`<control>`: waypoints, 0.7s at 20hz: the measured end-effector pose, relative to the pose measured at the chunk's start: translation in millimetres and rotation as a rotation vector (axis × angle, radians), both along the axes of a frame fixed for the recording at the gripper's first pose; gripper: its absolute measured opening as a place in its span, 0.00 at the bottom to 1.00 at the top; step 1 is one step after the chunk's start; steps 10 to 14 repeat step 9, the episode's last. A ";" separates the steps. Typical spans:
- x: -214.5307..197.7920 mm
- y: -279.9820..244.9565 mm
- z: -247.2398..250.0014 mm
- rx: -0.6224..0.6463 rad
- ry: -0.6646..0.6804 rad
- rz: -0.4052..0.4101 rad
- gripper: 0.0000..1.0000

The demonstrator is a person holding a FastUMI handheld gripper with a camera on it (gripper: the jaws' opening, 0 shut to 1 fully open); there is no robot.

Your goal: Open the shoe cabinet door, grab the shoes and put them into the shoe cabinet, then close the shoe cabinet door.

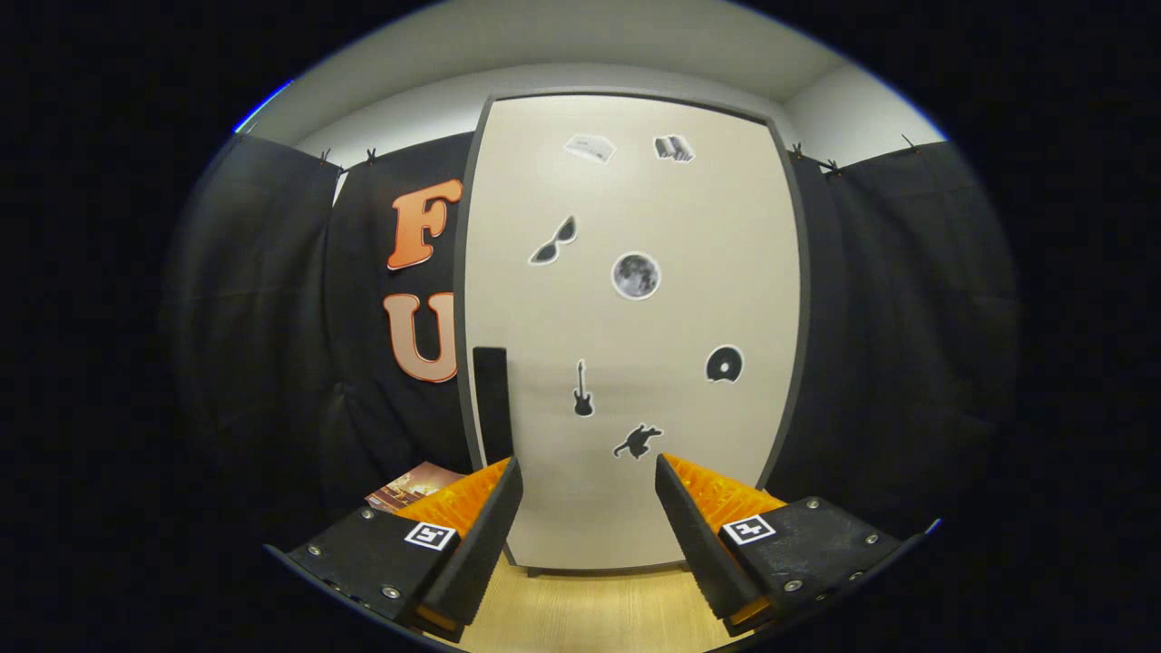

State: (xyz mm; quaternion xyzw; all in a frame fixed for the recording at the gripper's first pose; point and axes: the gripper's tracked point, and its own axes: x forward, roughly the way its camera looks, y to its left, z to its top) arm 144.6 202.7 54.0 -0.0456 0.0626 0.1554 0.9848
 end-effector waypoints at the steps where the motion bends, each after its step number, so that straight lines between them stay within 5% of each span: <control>1: -6.3 -12.7 14.4 -0.003 -0.018 -0.015 0.91; 9: -47.7 -90.9 110.4 -0.023 -0.173 -0.116 0.91; 14: -47.7 -90.9 110.4 -0.023 -0.173 -0.116 0.91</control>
